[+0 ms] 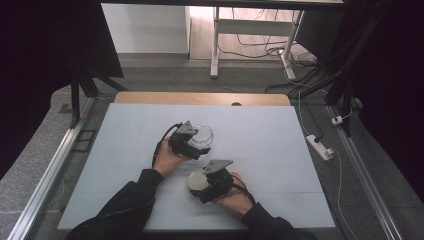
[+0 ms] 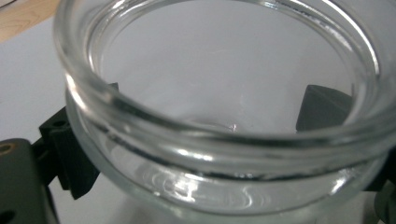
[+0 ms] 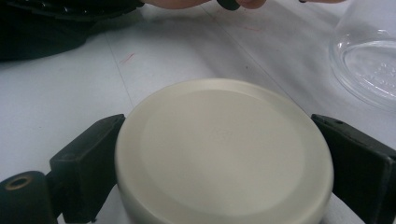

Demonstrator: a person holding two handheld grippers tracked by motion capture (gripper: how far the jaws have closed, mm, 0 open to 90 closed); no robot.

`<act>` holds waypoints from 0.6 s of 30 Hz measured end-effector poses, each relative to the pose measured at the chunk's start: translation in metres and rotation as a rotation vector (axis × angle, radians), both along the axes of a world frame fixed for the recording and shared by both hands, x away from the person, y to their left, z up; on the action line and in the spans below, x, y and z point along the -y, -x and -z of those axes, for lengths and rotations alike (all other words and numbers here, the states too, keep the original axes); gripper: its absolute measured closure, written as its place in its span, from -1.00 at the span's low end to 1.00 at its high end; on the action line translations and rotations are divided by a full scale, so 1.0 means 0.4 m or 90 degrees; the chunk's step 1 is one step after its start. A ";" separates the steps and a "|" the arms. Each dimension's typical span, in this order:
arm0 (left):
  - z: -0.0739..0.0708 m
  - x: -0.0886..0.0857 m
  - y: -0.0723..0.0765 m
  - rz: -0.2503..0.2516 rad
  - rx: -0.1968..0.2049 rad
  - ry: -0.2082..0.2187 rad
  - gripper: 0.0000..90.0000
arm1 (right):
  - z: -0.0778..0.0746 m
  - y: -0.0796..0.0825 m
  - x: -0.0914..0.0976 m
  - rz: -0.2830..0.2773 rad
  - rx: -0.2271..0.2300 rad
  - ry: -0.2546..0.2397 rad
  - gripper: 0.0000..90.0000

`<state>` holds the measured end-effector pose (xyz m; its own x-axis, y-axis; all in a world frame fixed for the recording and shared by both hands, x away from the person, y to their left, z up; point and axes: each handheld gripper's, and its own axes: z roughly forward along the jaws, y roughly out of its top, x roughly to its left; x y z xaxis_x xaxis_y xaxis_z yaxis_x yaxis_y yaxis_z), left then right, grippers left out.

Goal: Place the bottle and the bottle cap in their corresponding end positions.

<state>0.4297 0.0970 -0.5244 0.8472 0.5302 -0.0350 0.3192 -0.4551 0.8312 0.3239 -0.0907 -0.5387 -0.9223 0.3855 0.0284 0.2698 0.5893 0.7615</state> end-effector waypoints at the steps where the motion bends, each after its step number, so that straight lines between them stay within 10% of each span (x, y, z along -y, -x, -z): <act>1: 0.000 -0.001 -0.001 0.002 -0.002 0.001 -0.85 | 0.000 0.000 0.000 0.001 -0.003 0.000 -0.85; 18: -0.011 -0.006 0.003 -0.008 -0.017 0.029 -1.00 | -0.004 -0.005 0.009 0.003 -0.026 -0.025 -0.98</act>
